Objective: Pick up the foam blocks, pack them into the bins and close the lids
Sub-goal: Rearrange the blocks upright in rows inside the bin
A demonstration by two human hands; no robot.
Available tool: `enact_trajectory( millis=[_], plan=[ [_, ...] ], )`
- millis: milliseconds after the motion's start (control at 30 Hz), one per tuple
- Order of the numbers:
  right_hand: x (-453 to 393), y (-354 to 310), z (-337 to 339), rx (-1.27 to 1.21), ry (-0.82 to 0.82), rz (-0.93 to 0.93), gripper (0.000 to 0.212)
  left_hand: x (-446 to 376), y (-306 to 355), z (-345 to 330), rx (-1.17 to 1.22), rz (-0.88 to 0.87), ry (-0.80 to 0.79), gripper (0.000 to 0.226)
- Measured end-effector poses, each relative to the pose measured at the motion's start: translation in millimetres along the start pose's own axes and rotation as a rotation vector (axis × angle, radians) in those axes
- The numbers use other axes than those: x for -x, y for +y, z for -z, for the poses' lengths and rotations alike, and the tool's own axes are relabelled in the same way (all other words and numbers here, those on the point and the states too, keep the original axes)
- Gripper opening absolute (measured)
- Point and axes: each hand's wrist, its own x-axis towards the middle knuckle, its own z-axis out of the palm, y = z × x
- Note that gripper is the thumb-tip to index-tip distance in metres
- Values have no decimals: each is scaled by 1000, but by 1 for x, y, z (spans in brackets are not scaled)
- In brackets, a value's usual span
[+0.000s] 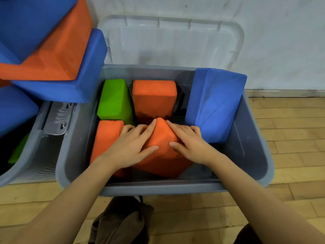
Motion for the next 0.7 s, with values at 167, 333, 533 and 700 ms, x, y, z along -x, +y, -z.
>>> enact_trajectory(
  millis=[167,333,533,700],
  plan=[
    [6,6,4,154,127,-85,66,-5,22,0,-21,116,211,70],
    [2,4,14,160,246,-148,65,-12,41,7,-106,382,326,65],
    [-27,5,21,211,316,-251,62,-22,38,0,-239,579,197,67],
    [-44,22,20,348,274,-385,76,-18,30,-18,-290,502,130,77]
  ],
)
